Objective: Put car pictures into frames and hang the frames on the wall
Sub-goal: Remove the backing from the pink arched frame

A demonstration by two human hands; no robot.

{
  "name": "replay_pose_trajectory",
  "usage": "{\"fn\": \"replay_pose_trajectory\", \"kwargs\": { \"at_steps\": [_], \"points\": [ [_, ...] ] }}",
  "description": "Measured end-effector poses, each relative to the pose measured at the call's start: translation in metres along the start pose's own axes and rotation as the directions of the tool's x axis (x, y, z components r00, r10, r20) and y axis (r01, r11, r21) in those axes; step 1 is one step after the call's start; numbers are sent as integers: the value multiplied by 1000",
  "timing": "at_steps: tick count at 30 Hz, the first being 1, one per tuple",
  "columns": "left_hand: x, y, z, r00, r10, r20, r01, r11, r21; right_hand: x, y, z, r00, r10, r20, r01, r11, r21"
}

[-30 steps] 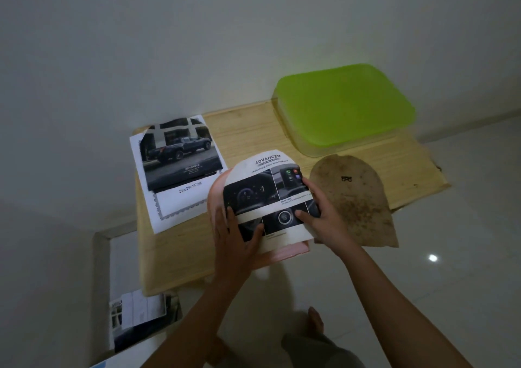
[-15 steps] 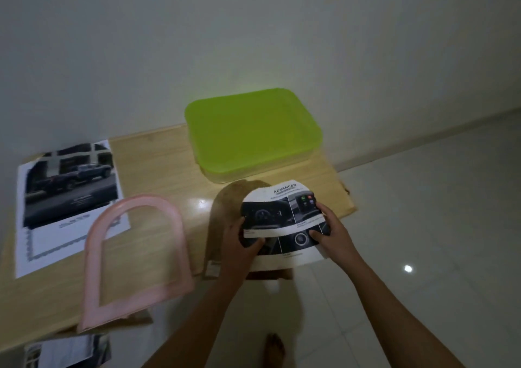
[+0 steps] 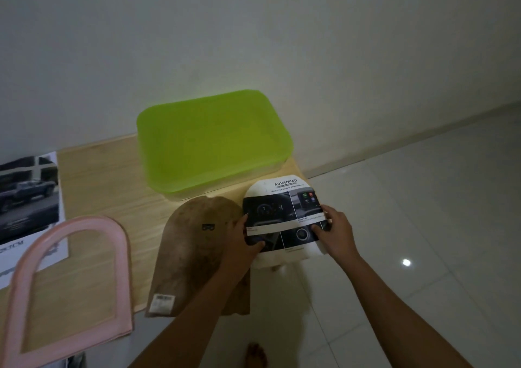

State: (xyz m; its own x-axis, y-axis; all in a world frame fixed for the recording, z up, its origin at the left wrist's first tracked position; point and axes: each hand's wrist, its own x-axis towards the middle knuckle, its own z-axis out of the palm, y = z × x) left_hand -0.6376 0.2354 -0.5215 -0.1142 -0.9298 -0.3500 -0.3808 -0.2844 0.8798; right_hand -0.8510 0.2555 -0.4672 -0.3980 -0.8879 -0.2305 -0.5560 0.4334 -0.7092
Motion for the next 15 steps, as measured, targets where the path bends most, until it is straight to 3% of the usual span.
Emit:
{"fn": "replay_pose_trajectory", "kwargs": {
  "at_steps": [7, 15],
  "points": [
    [-8, 27, 11, 998, 60, -26, -51, 964, 261, 13, 3, 1, 999, 40, -12, -40, 999, -7],
    [-9, 30, 10, 996, 86, -21, -72, 922, 381, 11, 7, 6, 999, 26, -23, -28, 991, -132]
  ]
}}
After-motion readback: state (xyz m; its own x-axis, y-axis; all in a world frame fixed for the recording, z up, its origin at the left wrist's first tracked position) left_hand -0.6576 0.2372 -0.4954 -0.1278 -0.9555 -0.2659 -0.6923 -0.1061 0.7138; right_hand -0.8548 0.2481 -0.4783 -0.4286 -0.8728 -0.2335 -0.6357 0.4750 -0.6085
